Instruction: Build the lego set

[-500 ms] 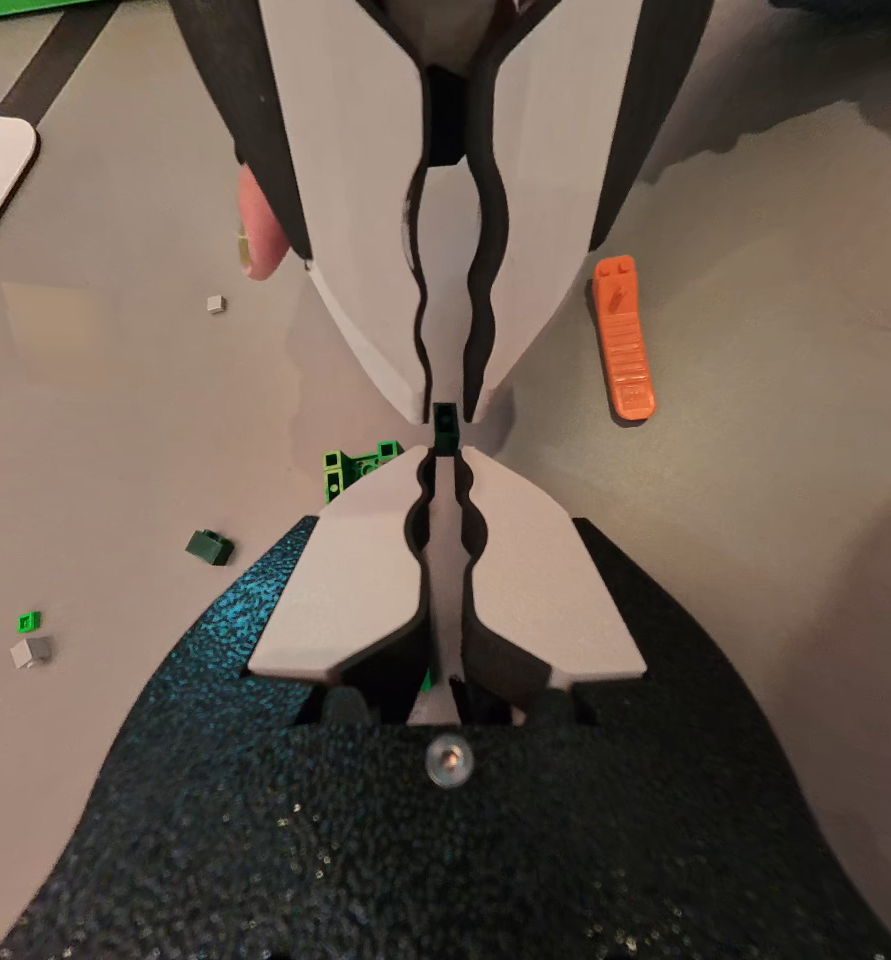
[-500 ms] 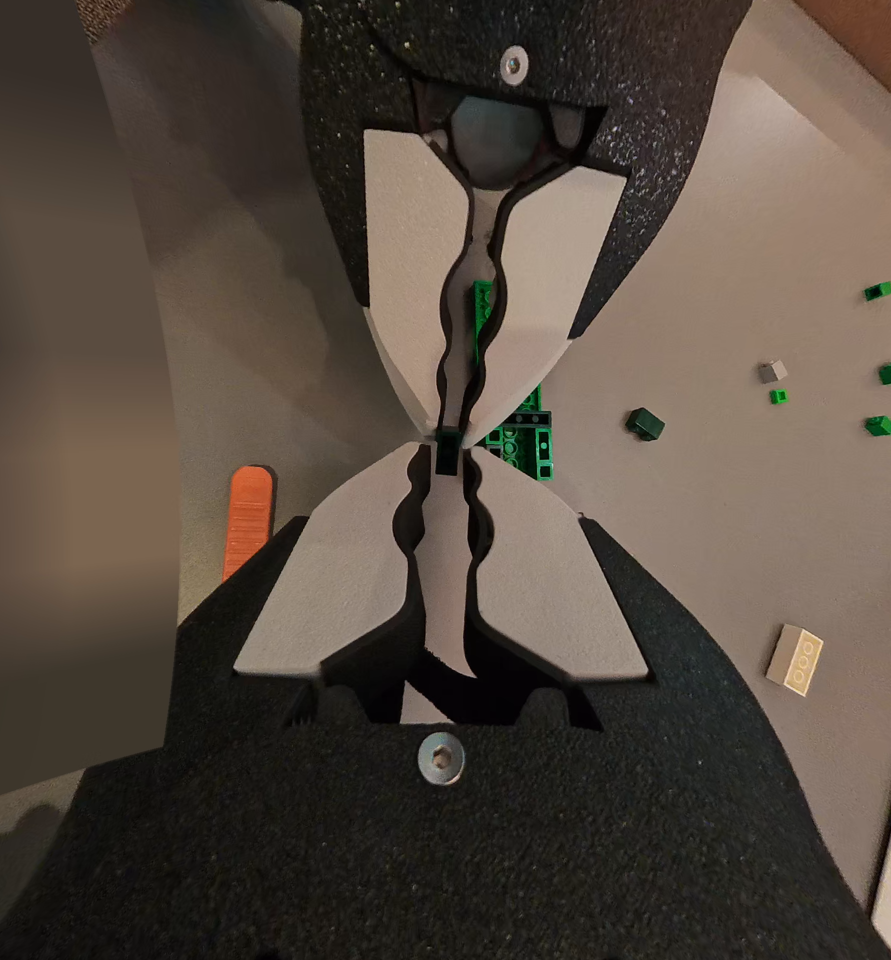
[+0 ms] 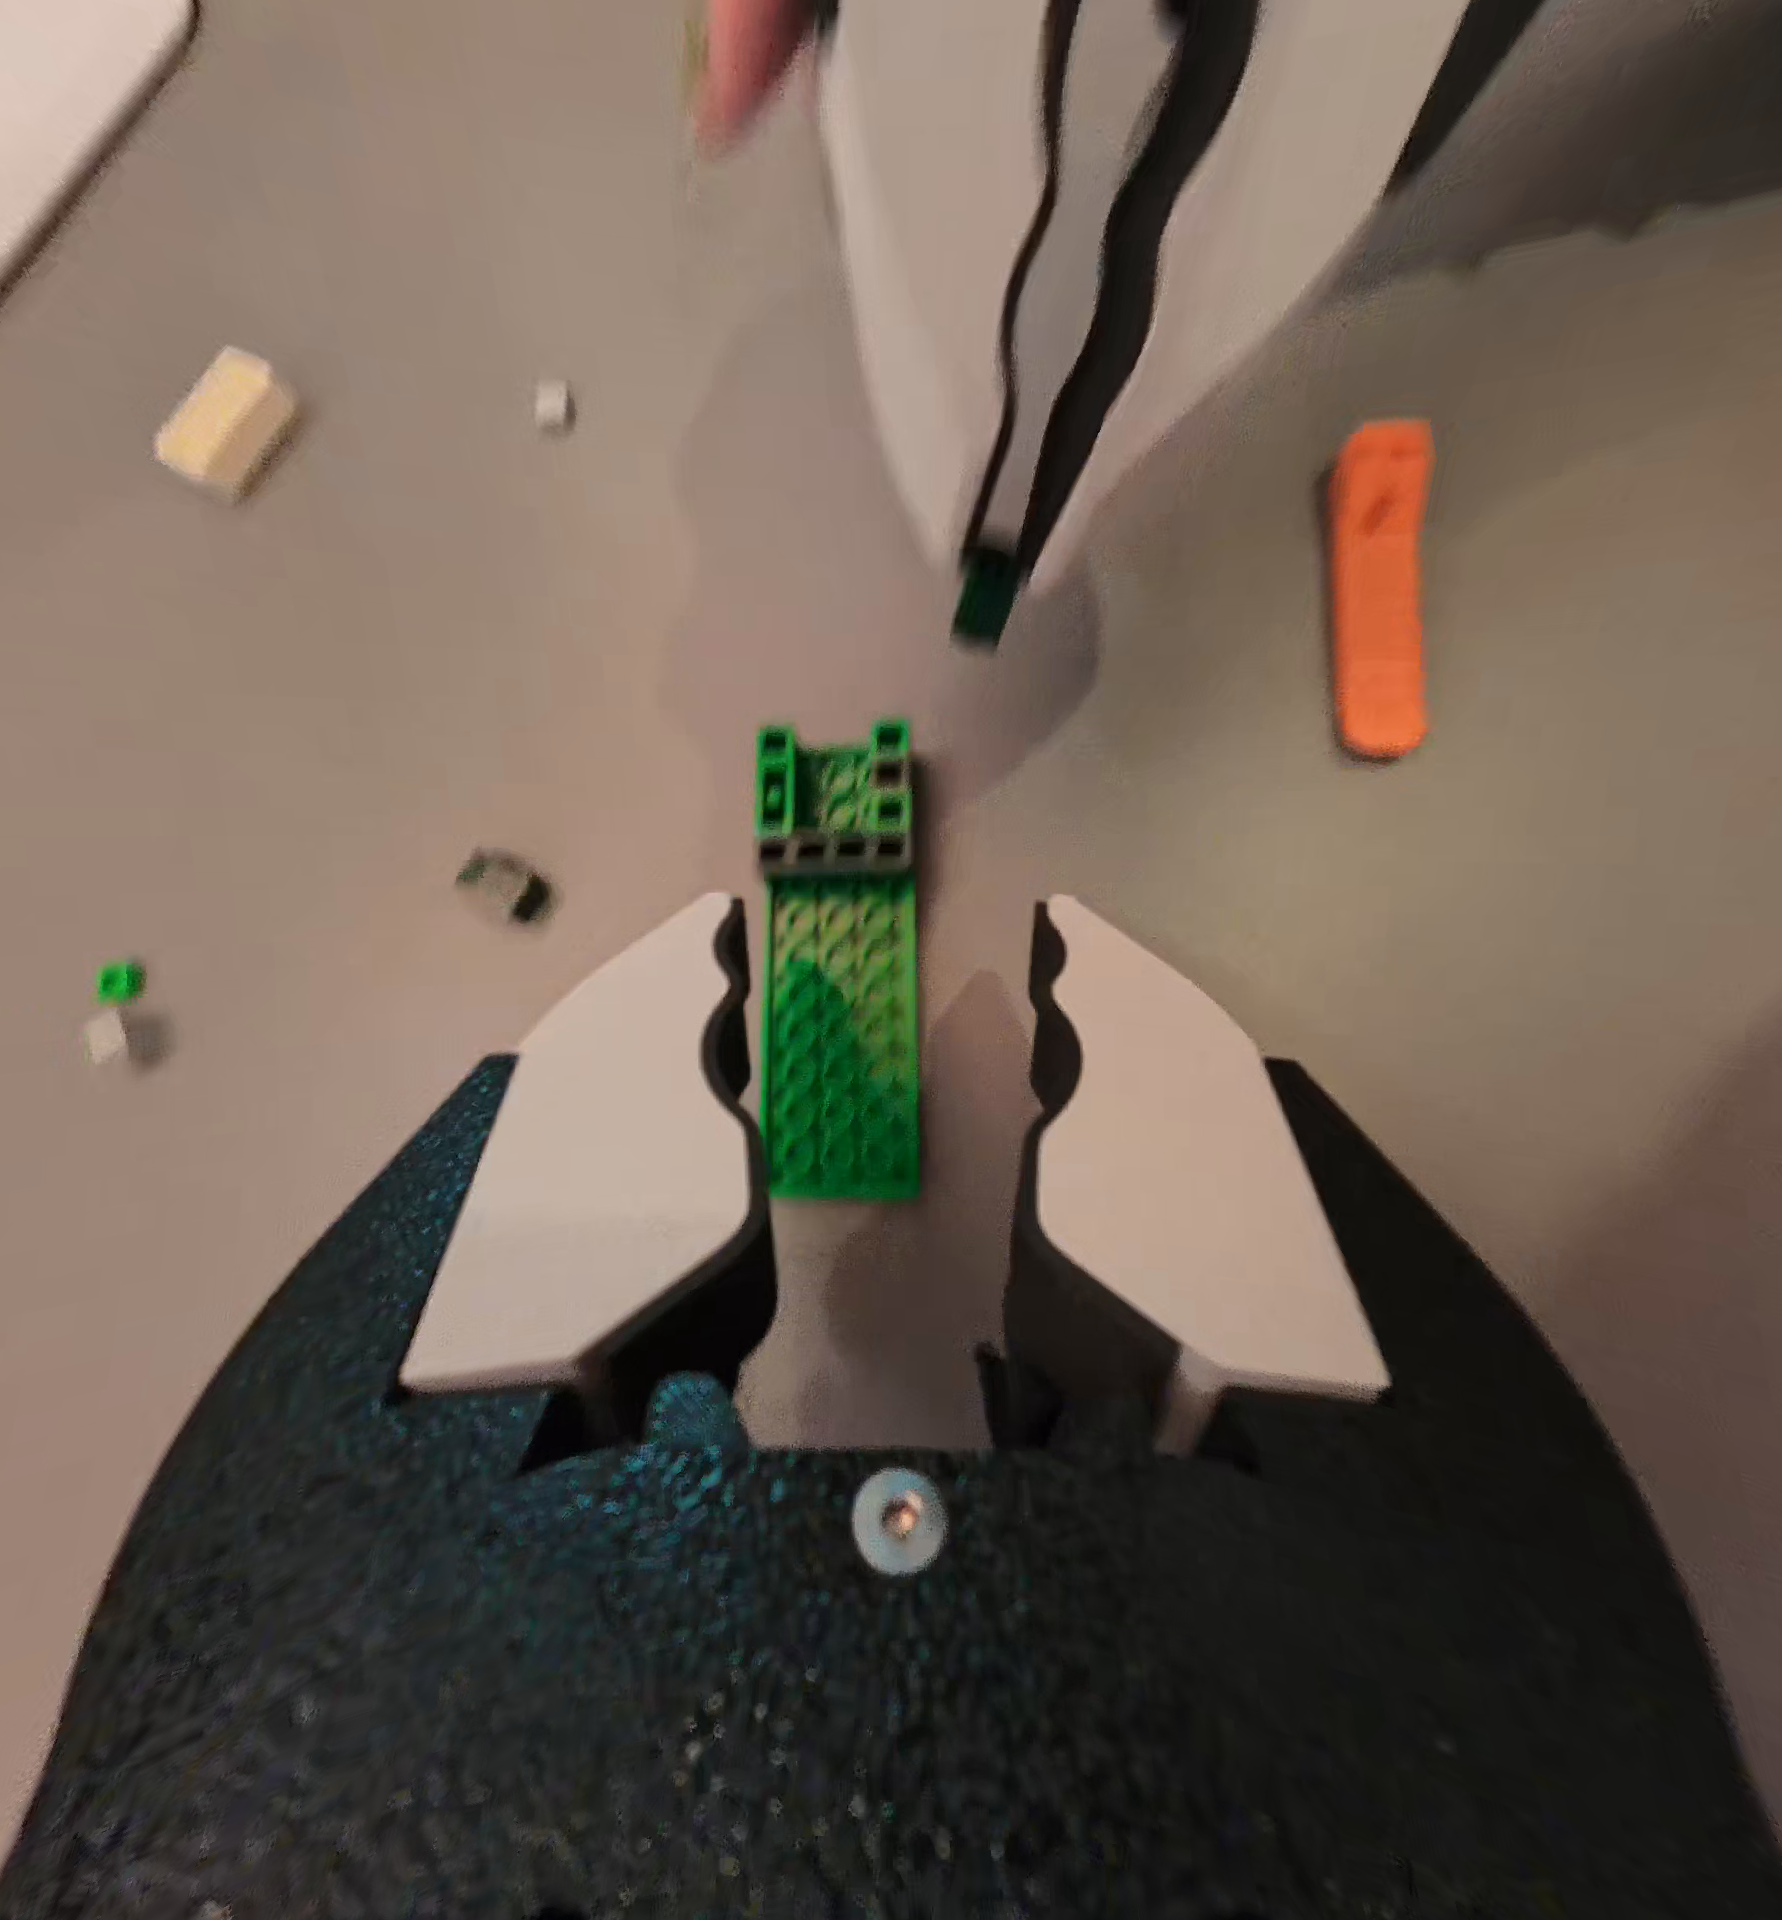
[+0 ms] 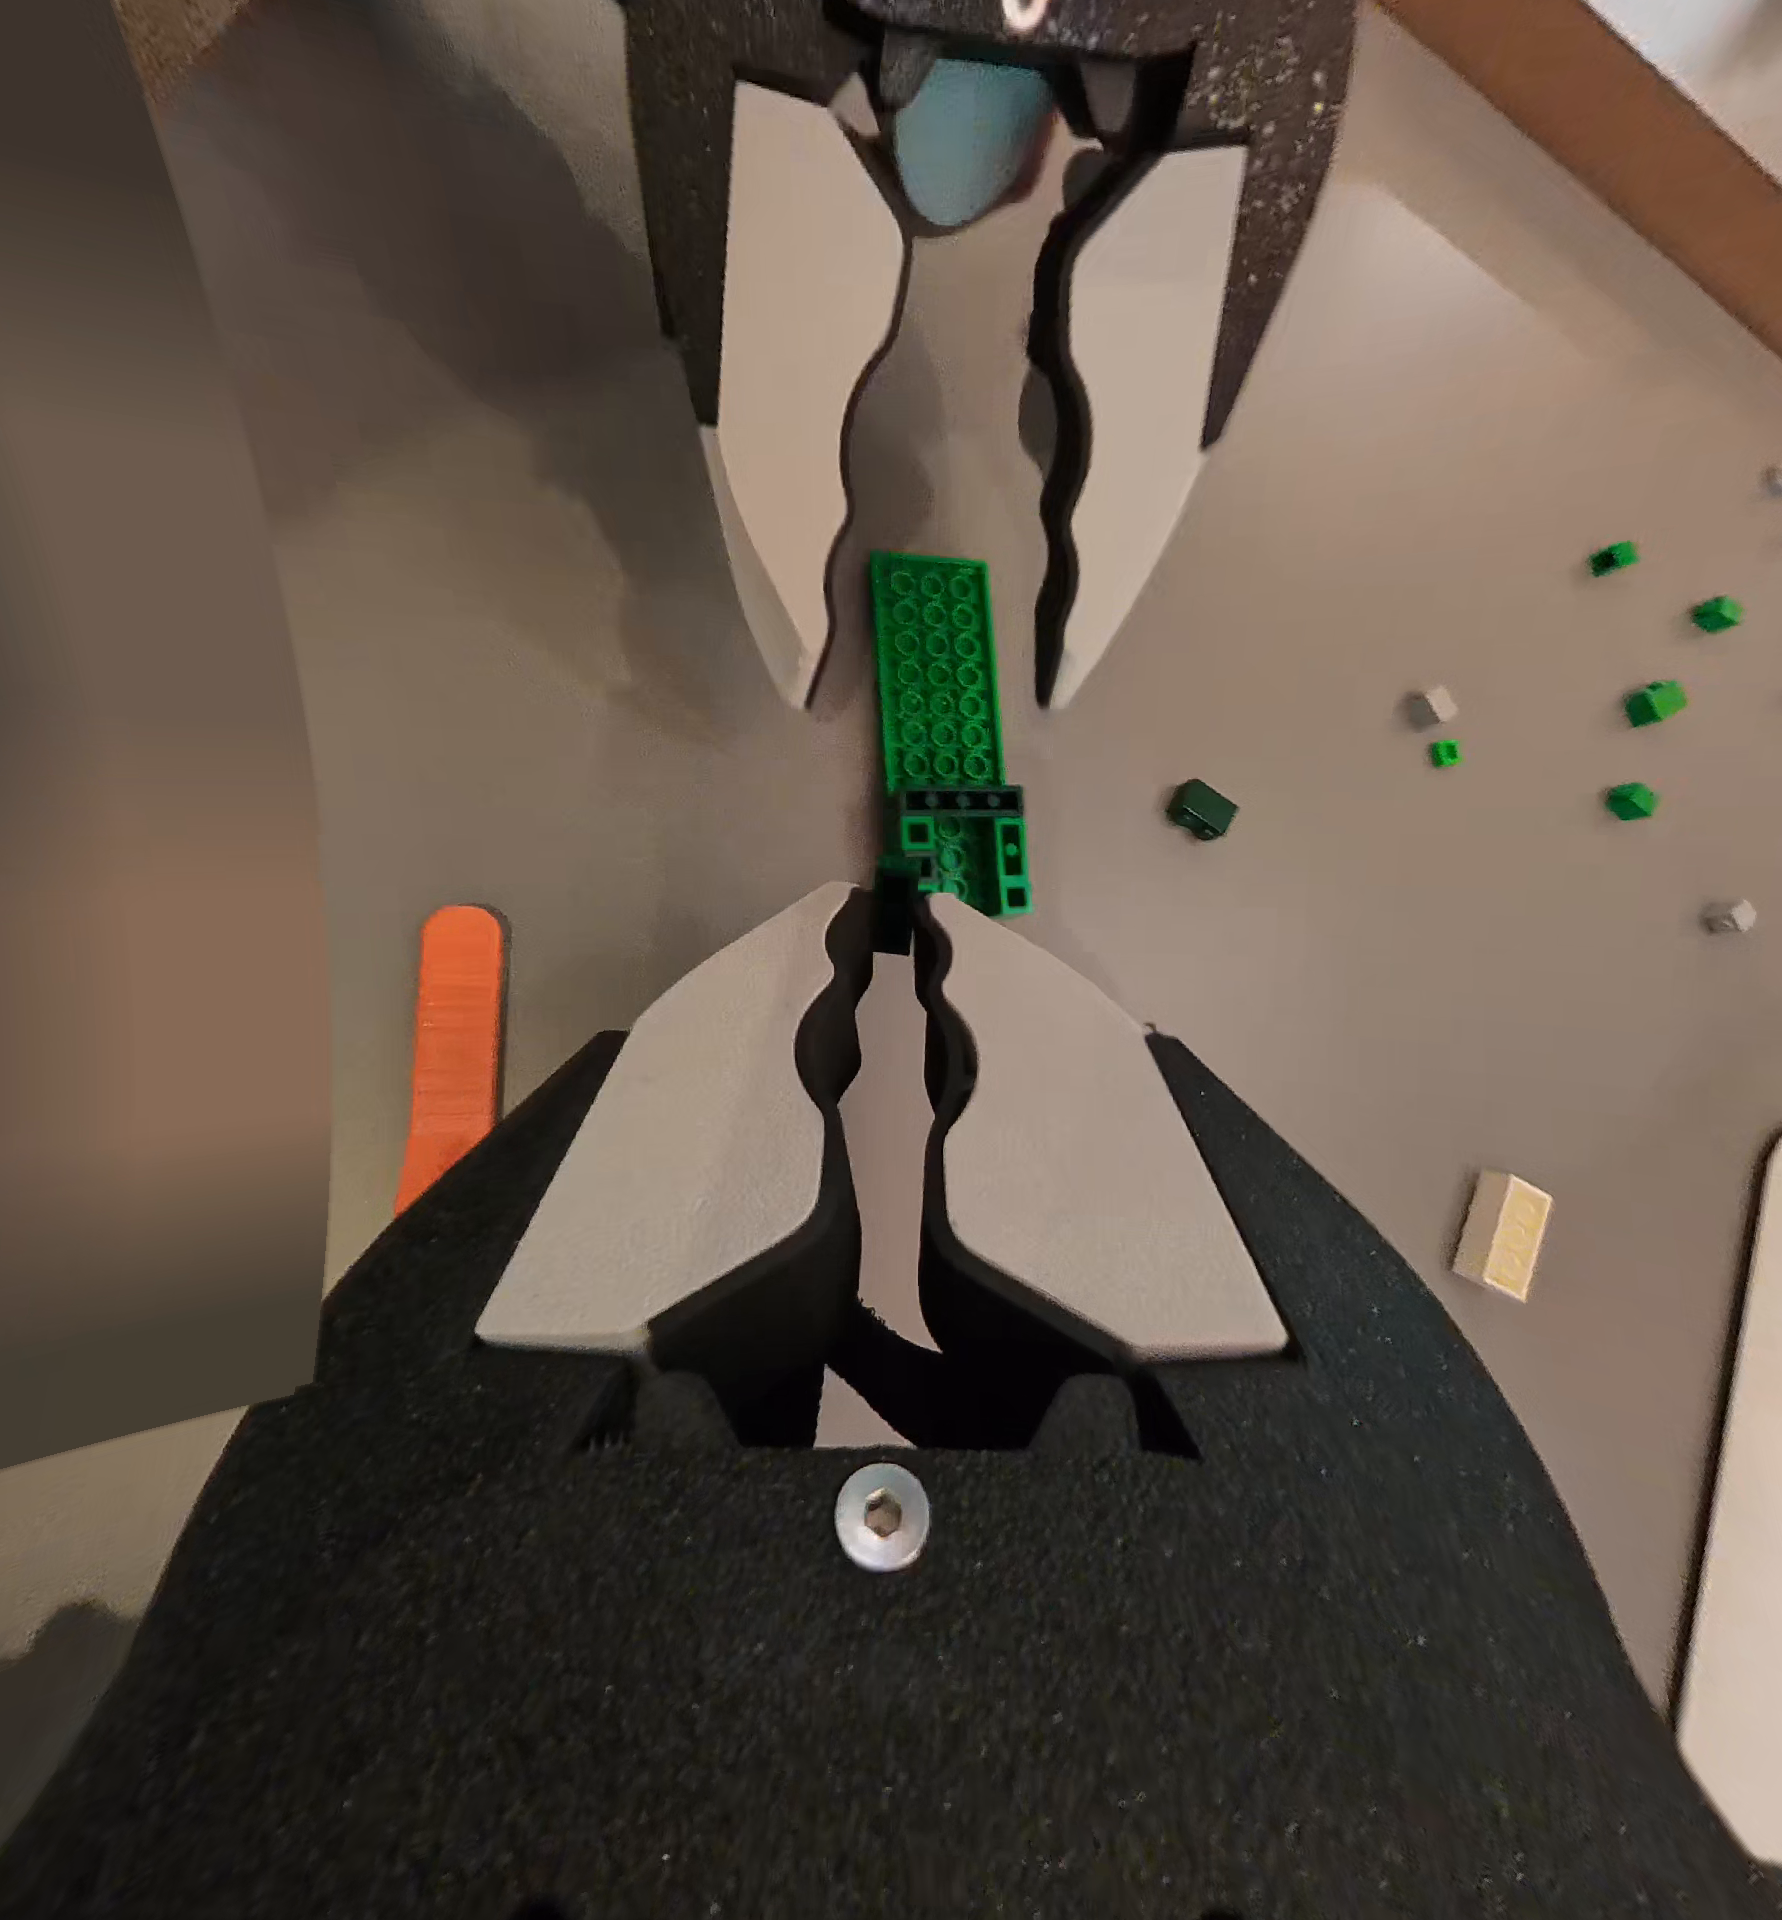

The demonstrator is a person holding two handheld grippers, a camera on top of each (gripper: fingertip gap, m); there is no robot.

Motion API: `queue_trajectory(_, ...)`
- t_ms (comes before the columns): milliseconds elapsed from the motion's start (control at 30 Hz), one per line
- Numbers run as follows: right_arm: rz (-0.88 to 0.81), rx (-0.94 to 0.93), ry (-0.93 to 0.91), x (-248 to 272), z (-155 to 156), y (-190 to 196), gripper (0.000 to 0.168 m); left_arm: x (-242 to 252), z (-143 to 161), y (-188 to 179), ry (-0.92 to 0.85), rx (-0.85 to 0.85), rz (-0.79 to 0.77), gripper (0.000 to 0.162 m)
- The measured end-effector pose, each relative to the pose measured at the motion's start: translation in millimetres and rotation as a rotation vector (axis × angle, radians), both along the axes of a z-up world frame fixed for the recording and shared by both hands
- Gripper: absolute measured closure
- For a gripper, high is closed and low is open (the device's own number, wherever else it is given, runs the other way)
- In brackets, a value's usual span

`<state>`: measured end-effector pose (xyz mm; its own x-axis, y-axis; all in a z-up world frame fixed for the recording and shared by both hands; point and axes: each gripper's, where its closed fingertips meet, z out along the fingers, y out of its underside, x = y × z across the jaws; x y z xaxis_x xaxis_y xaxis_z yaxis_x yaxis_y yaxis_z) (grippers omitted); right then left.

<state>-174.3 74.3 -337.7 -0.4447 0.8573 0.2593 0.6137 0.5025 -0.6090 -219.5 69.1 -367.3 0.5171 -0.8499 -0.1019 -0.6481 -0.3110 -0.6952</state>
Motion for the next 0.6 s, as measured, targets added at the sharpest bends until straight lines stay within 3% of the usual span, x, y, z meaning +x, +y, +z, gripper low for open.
queue_trajectory(167, -0.048, -0.001, 0.025, 8, 11, 13, 0.161, -32, -26, 0, 0.146, -0.140, 0.036, 0.109)
queue_trajectory(300, -0.065, -0.005, 0.036, 13, 17, 16, 0.161, -26, -28, 1, 0.111, -0.192, 0.005, 0.111)
queue_trajectory(600, -0.125, 0.017, 0.048, 29, 23, 13, 0.161, -19, -26, -1, 0.129, -0.153, -0.024, 0.128)
